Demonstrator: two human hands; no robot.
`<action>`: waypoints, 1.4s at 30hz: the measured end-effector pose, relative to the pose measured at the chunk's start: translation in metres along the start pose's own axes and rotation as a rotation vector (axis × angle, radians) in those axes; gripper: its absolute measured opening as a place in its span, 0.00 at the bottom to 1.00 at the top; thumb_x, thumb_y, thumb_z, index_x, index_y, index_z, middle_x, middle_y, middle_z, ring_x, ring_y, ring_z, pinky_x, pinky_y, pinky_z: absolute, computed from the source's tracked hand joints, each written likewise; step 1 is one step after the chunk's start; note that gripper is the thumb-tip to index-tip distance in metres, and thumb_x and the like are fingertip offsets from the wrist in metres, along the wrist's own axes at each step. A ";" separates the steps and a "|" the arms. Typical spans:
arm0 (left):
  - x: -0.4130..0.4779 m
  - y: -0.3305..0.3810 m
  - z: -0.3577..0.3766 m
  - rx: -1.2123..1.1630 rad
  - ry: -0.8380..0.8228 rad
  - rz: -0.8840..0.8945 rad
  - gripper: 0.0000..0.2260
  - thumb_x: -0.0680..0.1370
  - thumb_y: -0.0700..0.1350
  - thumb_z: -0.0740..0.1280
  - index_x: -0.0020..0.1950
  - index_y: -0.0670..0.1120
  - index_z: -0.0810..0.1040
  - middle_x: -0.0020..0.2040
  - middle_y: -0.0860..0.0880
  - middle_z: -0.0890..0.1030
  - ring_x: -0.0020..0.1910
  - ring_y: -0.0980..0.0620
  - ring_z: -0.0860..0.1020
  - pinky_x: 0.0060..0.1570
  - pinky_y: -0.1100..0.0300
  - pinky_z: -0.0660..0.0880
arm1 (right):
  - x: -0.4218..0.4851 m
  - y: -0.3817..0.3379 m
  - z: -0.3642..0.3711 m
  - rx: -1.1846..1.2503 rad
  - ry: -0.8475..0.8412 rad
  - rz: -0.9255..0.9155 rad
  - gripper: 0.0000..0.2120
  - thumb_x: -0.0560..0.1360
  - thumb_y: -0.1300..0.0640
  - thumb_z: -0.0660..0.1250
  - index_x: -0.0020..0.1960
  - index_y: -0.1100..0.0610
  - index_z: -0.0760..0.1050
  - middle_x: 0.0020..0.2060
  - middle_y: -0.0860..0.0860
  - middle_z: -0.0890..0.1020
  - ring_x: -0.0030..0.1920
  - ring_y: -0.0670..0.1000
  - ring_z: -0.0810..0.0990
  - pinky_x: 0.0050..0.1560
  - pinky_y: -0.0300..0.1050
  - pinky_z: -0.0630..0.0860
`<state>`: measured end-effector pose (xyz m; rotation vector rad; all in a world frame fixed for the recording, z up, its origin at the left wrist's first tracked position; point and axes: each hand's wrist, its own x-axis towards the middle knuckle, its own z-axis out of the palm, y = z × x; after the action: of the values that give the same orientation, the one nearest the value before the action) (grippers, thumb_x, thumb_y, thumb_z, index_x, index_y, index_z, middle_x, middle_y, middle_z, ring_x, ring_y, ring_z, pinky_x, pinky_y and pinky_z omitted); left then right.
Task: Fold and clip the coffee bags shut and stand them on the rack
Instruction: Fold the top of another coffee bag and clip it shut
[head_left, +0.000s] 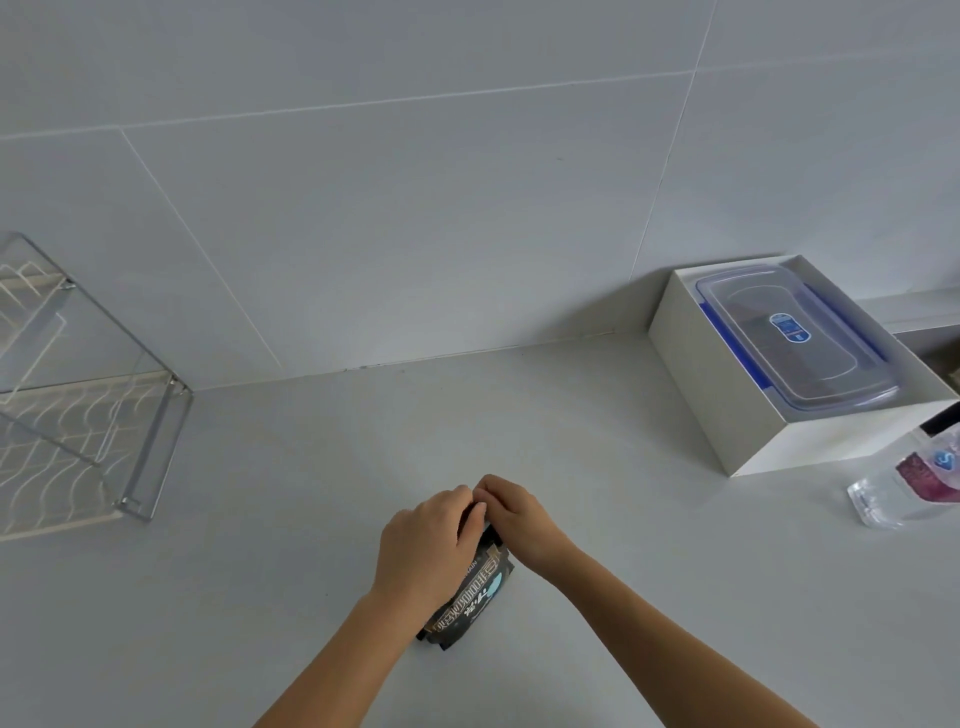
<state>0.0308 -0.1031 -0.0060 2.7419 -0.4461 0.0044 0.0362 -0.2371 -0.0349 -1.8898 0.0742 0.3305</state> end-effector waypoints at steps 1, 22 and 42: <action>0.000 0.000 0.001 -0.002 0.006 0.007 0.12 0.80 0.54 0.53 0.40 0.50 0.66 0.35 0.51 0.78 0.34 0.49 0.77 0.33 0.57 0.71 | -0.001 -0.001 0.000 0.007 -0.002 0.004 0.12 0.78 0.57 0.56 0.36 0.53 0.69 0.32 0.47 0.73 0.33 0.45 0.70 0.36 0.40 0.67; 0.002 -0.028 -0.009 -0.384 -0.252 -0.027 0.09 0.70 0.55 0.70 0.36 0.54 0.72 0.28 0.59 0.76 0.26 0.61 0.72 0.31 0.63 0.70 | -0.008 0.017 0.004 -0.188 0.224 -0.133 0.11 0.80 0.54 0.54 0.40 0.52 0.68 0.38 0.48 0.72 0.38 0.49 0.71 0.41 0.44 0.68; -0.035 -0.061 0.004 -0.421 0.244 -0.316 0.04 0.71 0.50 0.70 0.44 0.56 0.77 0.42 0.60 0.79 0.41 0.62 0.77 0.37 0.71 0.68 | -0.016 0.033 0.025 0.127 -0.059 -0.034 0.16 0.71 0.49 0.72 0.53 0.46 0.68 0.48 0.47 0.82 0.45 0.43 0.83 0.40 0.40 0.82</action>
<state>0.0160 -0.0402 -0.0335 2.3268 0.0537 0.1458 0.0087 -0.2270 -0.0689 -1.7526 0.0223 0.3501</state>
